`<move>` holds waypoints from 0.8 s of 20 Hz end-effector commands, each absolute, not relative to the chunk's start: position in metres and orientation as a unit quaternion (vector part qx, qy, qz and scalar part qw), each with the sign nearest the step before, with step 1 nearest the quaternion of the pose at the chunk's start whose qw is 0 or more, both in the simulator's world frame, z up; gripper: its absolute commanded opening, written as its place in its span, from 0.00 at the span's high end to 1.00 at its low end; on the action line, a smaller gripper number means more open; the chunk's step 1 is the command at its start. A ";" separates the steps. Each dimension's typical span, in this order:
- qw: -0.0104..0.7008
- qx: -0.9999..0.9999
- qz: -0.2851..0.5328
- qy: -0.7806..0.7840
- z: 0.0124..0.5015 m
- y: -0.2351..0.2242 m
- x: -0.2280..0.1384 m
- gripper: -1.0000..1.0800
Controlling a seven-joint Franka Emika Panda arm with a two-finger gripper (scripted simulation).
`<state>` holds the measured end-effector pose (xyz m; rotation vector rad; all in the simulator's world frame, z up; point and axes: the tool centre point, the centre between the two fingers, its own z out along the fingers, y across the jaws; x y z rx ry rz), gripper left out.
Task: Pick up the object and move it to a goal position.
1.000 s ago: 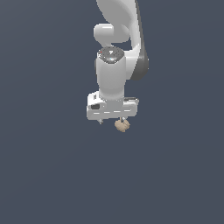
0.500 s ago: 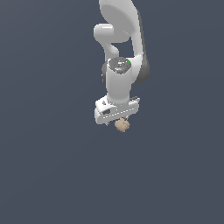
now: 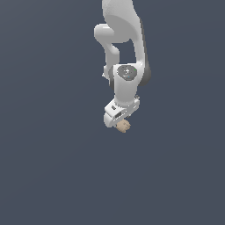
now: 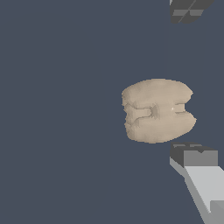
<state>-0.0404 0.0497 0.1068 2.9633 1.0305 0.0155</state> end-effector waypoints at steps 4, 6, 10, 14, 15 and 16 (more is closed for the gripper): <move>0.001 0.928 0.001 0.373 0.096 0.058 -0.052 0.04; 0.000 0.924 0.001 0.381 0.094 0.059 -0.054 0.04; 0.000 0.922 0.000 0.388 0.092 0.061 -0.056 0.04; 0.000 0.923 0.000 0.386 0.089 0.060 -0.055 0.04; 0.000 0.922 0.000 0.386 0.087 0.060 -0.056 0.04; 0.000 0.922 0.000 0.386 0.084 0.060 -0.056 0.04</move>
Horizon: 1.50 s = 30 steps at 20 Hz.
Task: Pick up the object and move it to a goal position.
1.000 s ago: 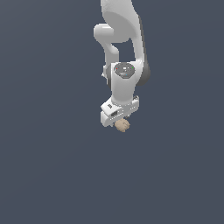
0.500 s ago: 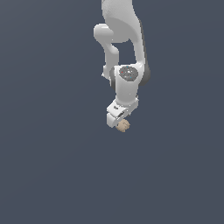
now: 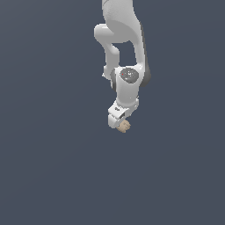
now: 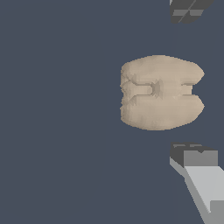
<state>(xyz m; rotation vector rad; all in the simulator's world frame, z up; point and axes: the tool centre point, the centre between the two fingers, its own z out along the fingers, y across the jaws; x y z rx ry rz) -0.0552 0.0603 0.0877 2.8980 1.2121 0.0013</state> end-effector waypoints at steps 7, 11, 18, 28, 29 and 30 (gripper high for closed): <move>0.000 0.922 0.000 0.388 0.052 0.061 -0.057 0.04; 0.000 0.922 0.000 0.388 0.043 0.060 -0.056 0.04; 0.000 0.921 0.000 0.388 0.042 0.061 -0.056 1.00; 0.001 0.922 0.001 0.388 0.047 0.062 -0.056 1.00; 0.001 0.922 0.001 0.388 0.050 0.063 -0.056 1.00; 0.001 0.922 0.001 0.388 0.053 0.064 -0.056 1.00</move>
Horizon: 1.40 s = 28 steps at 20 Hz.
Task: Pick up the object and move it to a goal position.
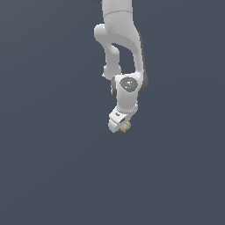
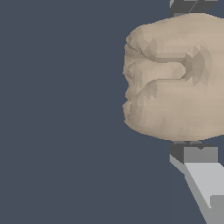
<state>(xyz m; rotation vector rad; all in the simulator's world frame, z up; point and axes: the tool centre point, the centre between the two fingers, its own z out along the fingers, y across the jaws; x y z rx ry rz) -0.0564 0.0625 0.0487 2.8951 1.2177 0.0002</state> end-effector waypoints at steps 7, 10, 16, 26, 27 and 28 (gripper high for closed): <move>0.001 0.922 0.000 0.388 0.090 0.082 -0.058 1.00; 0.001 0.921 0.000 0.388 0.114 0.093 -0.060 1.00; 0.001 0.921 0.000 0.389 0.175 0.122 -0.063 1.00; 0.000 0.921 0.000 0.389 0.279 0.171 -0.065 1.00; 0.000 0.921 0.000 0.389 0.287 0.175 -0.065 1.00; 0.000 0.921 0.000 0.389 0.295 0.178 -0.065 1.00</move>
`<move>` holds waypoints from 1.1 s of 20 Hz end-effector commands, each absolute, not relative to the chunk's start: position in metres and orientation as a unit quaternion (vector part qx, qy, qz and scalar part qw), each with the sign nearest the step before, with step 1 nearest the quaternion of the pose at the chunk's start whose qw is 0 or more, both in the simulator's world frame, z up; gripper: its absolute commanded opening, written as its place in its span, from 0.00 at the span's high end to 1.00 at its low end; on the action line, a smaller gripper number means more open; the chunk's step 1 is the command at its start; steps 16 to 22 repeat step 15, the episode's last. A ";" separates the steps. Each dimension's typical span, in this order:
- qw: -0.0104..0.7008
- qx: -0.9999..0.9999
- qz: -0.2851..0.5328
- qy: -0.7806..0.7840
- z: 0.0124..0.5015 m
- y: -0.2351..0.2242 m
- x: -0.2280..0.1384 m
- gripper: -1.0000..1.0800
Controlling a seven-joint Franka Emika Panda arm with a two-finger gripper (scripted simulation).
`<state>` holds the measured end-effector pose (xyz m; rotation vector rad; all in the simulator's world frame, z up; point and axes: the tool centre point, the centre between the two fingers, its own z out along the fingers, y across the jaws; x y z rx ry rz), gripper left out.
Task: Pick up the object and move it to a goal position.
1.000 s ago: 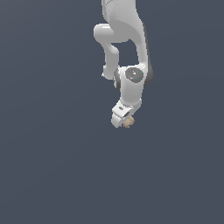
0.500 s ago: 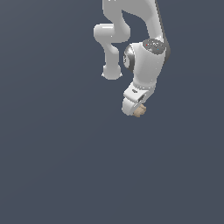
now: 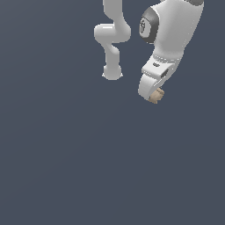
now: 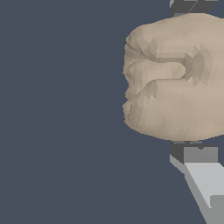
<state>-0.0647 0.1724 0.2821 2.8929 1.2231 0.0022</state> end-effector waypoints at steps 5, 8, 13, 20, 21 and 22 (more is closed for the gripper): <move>0.000 0.921 0.000 0.389 0.326 0.193 -0.064 1.00; 0.000 0.921 0.000 0.389 0.338 0.198 -0.064 1.00; 0.000 0.921 0.000 0.389 0.349 0.204 -0.062 1.00; 0.000 0.922 0.000 0.388 0.349 0.204 -0.062 1.00; 0.000 0.922 0.000 0.388 0.349 0.204 -0.062 1.00; 0.000 0.922 0.000 0.388 0.349 0.204 -0.062 1.00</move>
